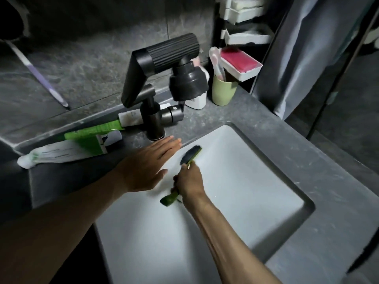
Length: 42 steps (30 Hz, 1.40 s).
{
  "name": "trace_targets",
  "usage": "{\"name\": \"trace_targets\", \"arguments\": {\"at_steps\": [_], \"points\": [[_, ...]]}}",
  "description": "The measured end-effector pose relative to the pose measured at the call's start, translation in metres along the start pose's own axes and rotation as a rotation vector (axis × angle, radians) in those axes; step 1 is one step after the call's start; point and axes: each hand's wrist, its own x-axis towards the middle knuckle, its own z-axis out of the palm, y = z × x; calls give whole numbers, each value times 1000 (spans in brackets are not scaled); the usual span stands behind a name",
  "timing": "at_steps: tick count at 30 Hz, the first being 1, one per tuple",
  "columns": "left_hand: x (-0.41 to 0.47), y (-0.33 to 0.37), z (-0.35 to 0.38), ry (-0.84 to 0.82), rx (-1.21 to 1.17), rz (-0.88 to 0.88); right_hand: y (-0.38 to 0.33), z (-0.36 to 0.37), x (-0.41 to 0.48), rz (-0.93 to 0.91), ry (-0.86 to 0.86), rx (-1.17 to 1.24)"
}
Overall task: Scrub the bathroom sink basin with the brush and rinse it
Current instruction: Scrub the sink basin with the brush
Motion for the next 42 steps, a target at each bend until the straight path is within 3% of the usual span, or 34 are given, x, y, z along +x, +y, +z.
{"name": "trace_targets", "arguments": {"at_steps": [2, 6, 8, 10, 11, 12, 15, 17, 19, 22, 23, 27, 29, 31, 34, 35, 40, 42], "points": [[1, 0, -1, 6, 9, 1, -8, -23, 7, 32, 3, 43], [3, 0, -1, 4, -22, 15, -34, -36, 34, -130, 220, -45], [4, 0, 1, -4, -20, 12, -16, -13, 14, -41, 65, -226], [4, 0, 1, 6, -24, 0, 7, -1, -11, 114, -186, -273], [5, 0, 1, 12, -23, 2, 12, -4, -13, 137, -224, -255], [5, 1, 1, 19, -24, 8, 12, -10, -6, 118, -183, -220], [5, 1, -2, 30, -50, 19, -11, -33, 46, -20, 206, -85], [5, 1, -1, 23, -46, 18, -29, -33, 53, -132, 296, -27], [6, 1, -1, 27, -41, 19, -25, -20, 40, -131, 249, -121], [6, 1, -1, 52, 13, 2, 4, 2, 1, 136, -82, -164], [6, 1, -2, 51, 23, -6, 9, 0, -1, 179, -119, -159], [6, 4, -8, 44, -17, 10, -15, -30, 46, -54, 214, -114], [7, 3, -8, 36, -33, 25, -31, -33, 53, -159, 302, -111], [7, 1, -7, 37, -39, 22, -26, -22, 36, -112, 224, -154], [7, -1, -5, 65, 13, 19, 8, -4, 5, 130, -75, -170], [7, -1, -5, 67, 21, 24, 12, -6, 5, 124, -71, -170], [7, -3, -2, 70, -11, 42, -29, -32, 49, -161, 305, -181], [7, -3, -2, 67, 0, 45, -25, -26, 45, -121, 254, -200]]}}
